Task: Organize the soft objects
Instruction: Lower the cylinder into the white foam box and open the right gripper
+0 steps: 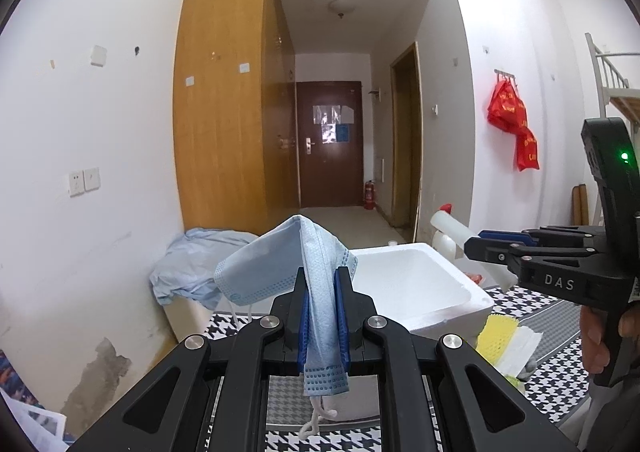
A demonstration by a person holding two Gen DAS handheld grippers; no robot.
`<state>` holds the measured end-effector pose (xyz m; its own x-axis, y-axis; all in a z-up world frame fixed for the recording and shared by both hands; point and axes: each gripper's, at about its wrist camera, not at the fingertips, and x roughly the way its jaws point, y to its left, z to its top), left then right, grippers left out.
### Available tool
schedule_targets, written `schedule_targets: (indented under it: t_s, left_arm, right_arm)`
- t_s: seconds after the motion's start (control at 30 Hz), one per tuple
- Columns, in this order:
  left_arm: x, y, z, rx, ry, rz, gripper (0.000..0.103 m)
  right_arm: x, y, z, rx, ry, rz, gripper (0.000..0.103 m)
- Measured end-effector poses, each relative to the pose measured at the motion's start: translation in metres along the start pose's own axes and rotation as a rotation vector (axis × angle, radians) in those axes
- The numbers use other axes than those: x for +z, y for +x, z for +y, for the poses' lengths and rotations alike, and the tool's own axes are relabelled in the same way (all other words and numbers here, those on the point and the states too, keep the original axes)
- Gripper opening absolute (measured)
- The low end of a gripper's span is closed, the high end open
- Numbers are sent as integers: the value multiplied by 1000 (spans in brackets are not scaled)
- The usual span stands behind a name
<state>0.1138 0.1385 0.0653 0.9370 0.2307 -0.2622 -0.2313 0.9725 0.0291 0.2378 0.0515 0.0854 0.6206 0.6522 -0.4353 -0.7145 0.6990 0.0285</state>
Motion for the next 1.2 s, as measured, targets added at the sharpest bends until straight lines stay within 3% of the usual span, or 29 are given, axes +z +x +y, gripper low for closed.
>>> schedule_targets:
  t_s: [0.73, 0.77, 0.9, 0.93, 1.2]
  left_arm:
    - [-8, 1, 6, 15, -30, 14, 13]
    - [-8, 1, 6, 18, -31, 14, 13]
    - [-7, 1, 8, 24, -38, 12, 13]
    - [-7, 1, 8, 25, -38, 13, 13]
    - [-5, 3, 4, 20, -36, 12, 13]
  right_arm:
    - [7, 45, 5, 48, -9, 92, 22]
    - [7, 47, 7, 60, -12, 96, 25]
    - [5, 51, 11, 82, -27, 102, 74]
    - [5, 50, 13, 83, -31, 92, 80]
    - [4, 41, 9, 62, -25, 74, 89]
